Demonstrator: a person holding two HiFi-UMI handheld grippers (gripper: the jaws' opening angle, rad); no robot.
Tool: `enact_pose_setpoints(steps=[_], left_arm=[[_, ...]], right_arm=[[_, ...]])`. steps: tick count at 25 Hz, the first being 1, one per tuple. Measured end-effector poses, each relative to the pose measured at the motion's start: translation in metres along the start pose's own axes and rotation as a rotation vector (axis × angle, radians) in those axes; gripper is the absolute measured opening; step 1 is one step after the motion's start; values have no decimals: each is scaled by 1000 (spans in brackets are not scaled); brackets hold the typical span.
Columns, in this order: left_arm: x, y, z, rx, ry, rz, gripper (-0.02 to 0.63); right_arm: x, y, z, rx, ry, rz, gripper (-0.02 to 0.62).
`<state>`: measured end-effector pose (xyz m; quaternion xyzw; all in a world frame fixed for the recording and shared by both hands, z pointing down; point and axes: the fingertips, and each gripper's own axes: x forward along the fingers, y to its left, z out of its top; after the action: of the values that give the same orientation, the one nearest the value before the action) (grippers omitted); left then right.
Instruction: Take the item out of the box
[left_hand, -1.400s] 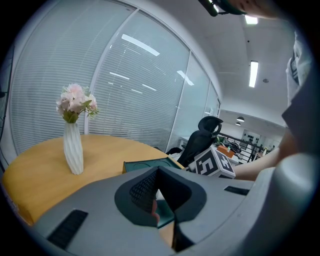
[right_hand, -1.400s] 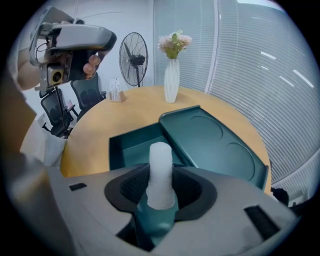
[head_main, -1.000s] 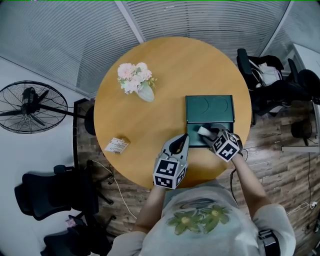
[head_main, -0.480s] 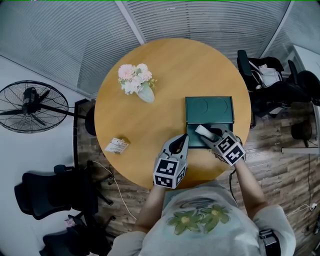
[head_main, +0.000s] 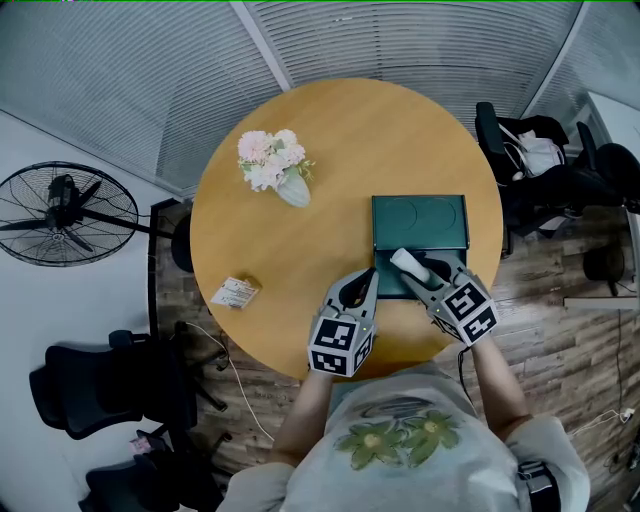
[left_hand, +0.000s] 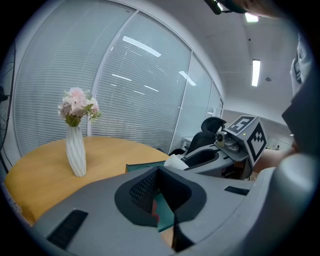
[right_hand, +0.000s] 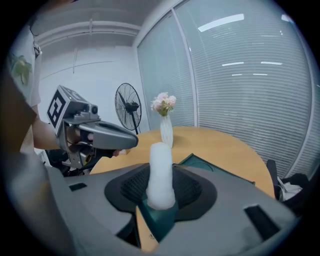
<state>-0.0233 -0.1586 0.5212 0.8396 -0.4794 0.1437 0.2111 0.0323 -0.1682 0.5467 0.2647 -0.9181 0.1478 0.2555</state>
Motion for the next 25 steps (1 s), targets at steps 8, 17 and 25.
enact_pose_setpoints(steps=[8,17,25], left_arm=[[-3,-2,6,7,-22,11,0],[-9,-5,11,24,-35,13,0],[-15,-7,16,27,-55,4,0]], right_arm=[[-16,12,27,-27,-88,-30,150],[-36,22,52,-5,-182,-39,147],[-46,29,62,-4,-226,-46,143]])
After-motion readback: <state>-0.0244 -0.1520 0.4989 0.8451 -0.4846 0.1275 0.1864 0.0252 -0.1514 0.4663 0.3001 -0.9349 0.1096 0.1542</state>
